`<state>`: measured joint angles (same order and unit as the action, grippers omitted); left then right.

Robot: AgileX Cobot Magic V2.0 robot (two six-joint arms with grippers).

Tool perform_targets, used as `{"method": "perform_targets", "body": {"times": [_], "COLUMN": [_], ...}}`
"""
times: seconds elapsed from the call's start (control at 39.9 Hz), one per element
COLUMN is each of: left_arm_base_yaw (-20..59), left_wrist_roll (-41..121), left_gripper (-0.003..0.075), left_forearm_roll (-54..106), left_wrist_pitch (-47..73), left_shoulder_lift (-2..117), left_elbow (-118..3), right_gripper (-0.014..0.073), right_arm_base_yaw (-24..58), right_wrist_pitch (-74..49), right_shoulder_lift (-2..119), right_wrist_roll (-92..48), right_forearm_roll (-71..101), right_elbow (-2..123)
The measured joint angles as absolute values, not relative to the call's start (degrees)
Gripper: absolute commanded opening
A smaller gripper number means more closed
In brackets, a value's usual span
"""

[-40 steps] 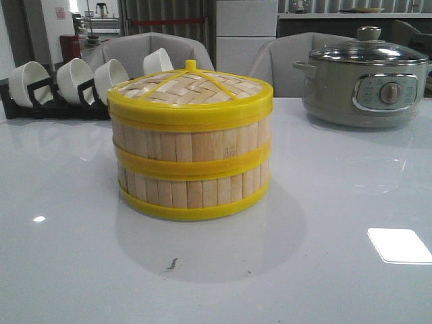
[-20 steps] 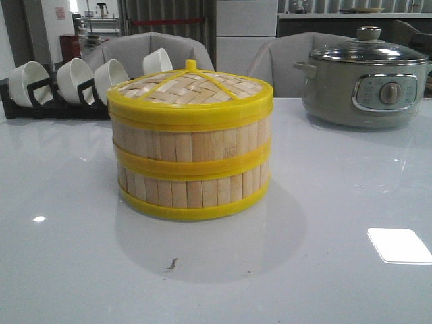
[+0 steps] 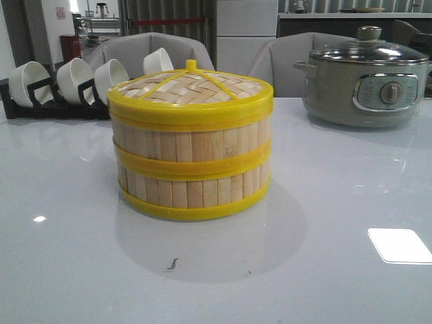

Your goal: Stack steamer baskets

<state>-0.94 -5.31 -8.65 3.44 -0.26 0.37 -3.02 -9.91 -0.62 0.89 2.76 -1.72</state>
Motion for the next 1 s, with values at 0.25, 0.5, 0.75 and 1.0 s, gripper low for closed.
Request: {"method": "perform_targets", "body": {"times": [0.25,0.5,0.75,1.0], "left_arm_base_yaw": [-0.9,-0.9,-0.9,-0.9], "left_wrist_roll": [-5.3,-5.3,-5.3,-5.3], "left_gripper": [0.0091,0.0091,0.0091,0.0091], "left_forearm_roll": [-8.7,-8.7,-8.7,-8.7], "left_wrist_pitch": [3.4,3.4,3.4,3.4], "left_shoulder_lift": [-0.3,-0.3,-0.3,-0.3], "left_elbow": [0.4,0.4,0.4,0.4], "right_gripper": [0.0048,0.0048,0.0048,0.0048], "right_arm_base_yaw": [-3.0,-3.0,-3.0,-3.0], "right_wrist_pitch": [-9.6,-9.3,-9.3,-9.3], "right_shoulder_lift": [-0.6,-0.6,-0.6,-0.6], "right_wrist_roll": [-3.7,-3.8,-3.9,-3.9], "right_forearm_roll": [5.7,5.7,5.8,5.9], "right_elbow": [-1.7,-1.7,-1.7,-1.7]}}
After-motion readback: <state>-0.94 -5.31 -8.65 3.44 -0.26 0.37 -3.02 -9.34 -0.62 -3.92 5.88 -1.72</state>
